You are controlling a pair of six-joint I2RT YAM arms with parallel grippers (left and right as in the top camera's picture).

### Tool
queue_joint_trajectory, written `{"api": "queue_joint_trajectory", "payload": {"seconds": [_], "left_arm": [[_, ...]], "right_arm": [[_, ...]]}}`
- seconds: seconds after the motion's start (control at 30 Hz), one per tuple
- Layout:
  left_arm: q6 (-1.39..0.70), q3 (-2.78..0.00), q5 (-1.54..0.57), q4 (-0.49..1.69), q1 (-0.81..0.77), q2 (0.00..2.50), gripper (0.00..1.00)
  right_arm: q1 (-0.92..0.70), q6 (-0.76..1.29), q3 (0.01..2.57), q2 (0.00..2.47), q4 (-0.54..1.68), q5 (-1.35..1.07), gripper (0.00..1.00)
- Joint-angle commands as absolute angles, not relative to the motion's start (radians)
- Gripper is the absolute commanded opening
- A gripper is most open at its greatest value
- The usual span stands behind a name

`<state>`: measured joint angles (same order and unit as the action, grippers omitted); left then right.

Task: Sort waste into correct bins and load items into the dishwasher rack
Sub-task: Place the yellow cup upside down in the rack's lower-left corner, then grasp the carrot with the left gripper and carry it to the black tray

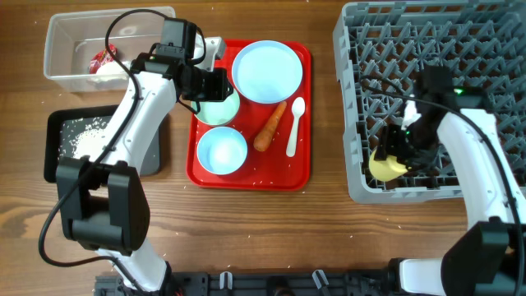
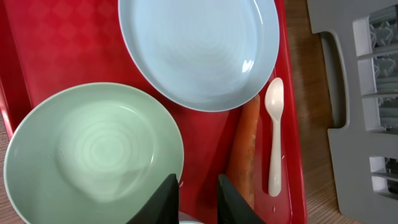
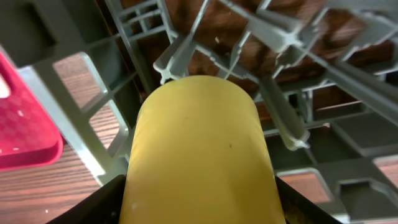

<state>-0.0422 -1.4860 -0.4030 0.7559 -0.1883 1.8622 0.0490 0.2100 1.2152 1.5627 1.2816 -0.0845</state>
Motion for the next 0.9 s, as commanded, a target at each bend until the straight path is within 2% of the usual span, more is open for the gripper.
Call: {"api": "queue_joint_trajectory", "payload": {"seconds": [0.0,0.03,0.07,0.1,0.2,0.33,0.4,0.5,0.7,0.8,0.87], "left_arm": [[-0.03,-1.491,-0.391,0.757,-0.187,1.88,0.24],[-0.03,-1.491,-0.391,0.757,-0.187,1.88,0.24],[-0.03,-1.491,-0.391,0.757,-0.187,1.88,0.25],[-0.03,-1.491,-0.391,0.757,-0.188,1.88,0.25],[-0.029,-1.491,-0.391,0.756,-0.208,1.88,0.27],[0.065,-1.491,-0.366,0.769,-0.366,1.881,0.31],[0.102,-1.491,-0.192,0.765,-0.522,1.903,0.36],[0.101,-1.491,-0.045,0.783,-0.633,1.985,0.33],[0.036,-1.491,-0.017,0.758,-0.605,2.086,0.34],[0.036,-1.497,-0.017,0.757,-0.603,2.082,0.41],[0.037,-1.536,-0.016,0.809,-0.604,2.062,0.54]], "right_arm": [[0.042,0.237,1.198,1.597,1.264,-0.067,0.66],[0.043,0.237,1.198,1.597,1.258,-0.067,0.74],[0.043,0.237,1.198,1.597,1.25,-0.067,0.92],[0.043,0.237,1.204,1.597,1.245,-0.068,1.0],[0.043,0.196,1.304,1.597,1.277,-0.121,1.0],[0.043,0.178,1.464,1.594,1.323,-0.125,1.0],[0.043,0.175,1.475,1.594,1.302,-0.125,1.0],[0.043,0.158,1.475,1.594,1.303,-0.125,1.0],[0.043,0.157,1.475,1.594,1.302,-0.125,1.0],[0.043,0.157,1.475,1.594,1.302,-0.125,1.0],[0.043,0.157,1.475,1.594,1.296,-0.125,1.0]]}}
